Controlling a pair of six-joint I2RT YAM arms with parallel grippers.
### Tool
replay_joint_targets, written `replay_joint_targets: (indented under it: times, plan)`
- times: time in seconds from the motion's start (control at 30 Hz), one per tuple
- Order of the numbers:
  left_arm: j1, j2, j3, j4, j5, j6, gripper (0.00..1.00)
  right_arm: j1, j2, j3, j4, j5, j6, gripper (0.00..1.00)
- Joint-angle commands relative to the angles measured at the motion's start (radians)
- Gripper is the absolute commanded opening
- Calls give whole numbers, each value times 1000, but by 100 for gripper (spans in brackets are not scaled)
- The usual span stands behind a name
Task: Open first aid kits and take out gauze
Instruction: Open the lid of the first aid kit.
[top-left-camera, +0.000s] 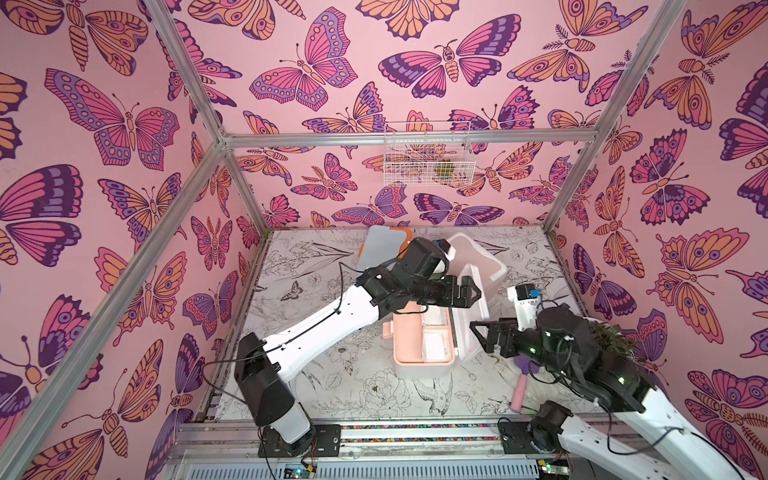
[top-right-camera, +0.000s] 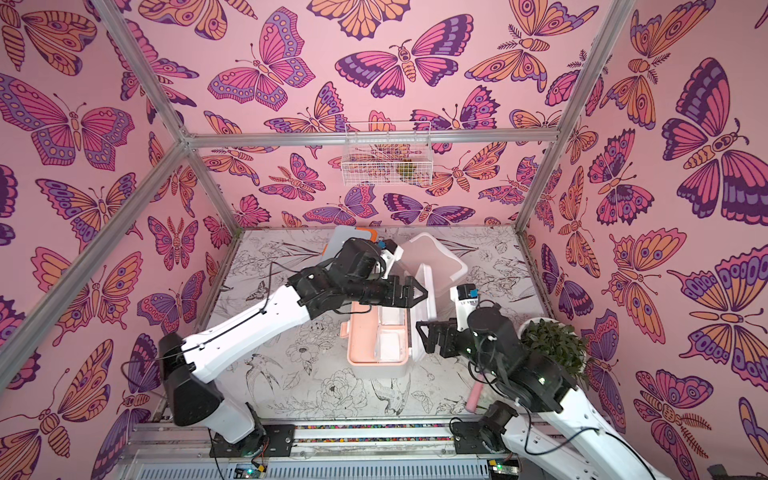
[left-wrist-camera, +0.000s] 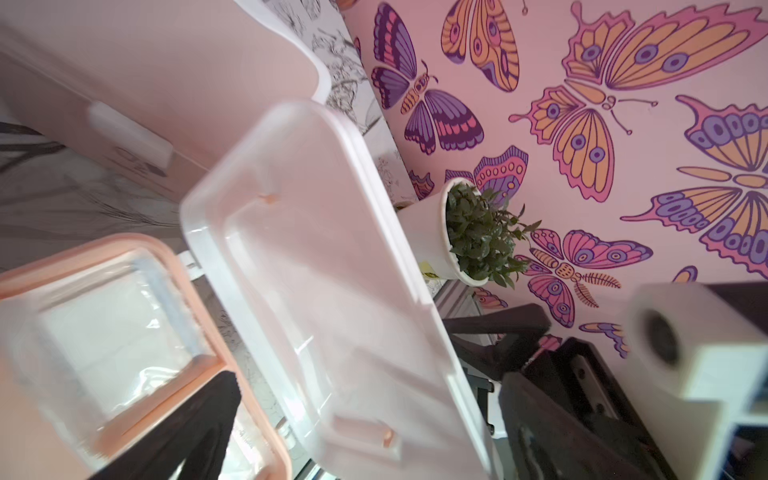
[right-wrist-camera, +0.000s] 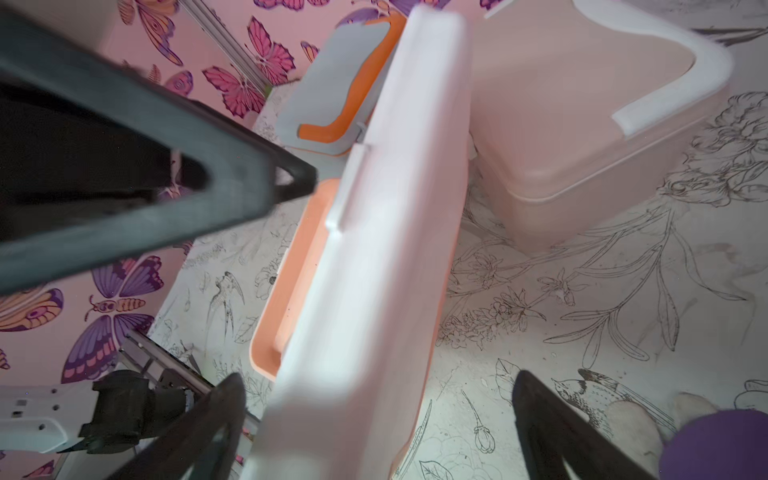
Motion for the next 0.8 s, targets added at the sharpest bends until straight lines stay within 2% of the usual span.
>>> replay_joint_targets:
  times: [0.0,0.07,0.17,0.4,0.57,0.6,0.63,0.67,0.77]
  plan:
    - [34,-79,-104,-48,-130,29,100,7,17,51,-142,176,32,97]
    - [61,-119,-177,-58,-151,17,100,7,-3,47,-213,262,62,97]
    - [93,-177,-262,-60,-168,0,100,6,-62,28,-240,292,84,97]
    - [169,-236,-366,-56,-75,-29,100,6,-103,75,-230,214,67,99]
    - [209,-257,-395,-57,-68,-75,100,7,-101,104,-245,200,66,99]
    - [215,-260,-396,-56,-73,-89,97,6,-104,108,-242,200,64,99]
    - [215,-260,-395,-56,-84,-96,84,6,-103,118,-248,212,64,99]
    - [214,-260,-392,-57,-91,-101,76,6,-97,131,-257,221,62,99]
    - [198,-250,-356,-108,-152,-111,74,5,-50,217,-314,268,32,99]
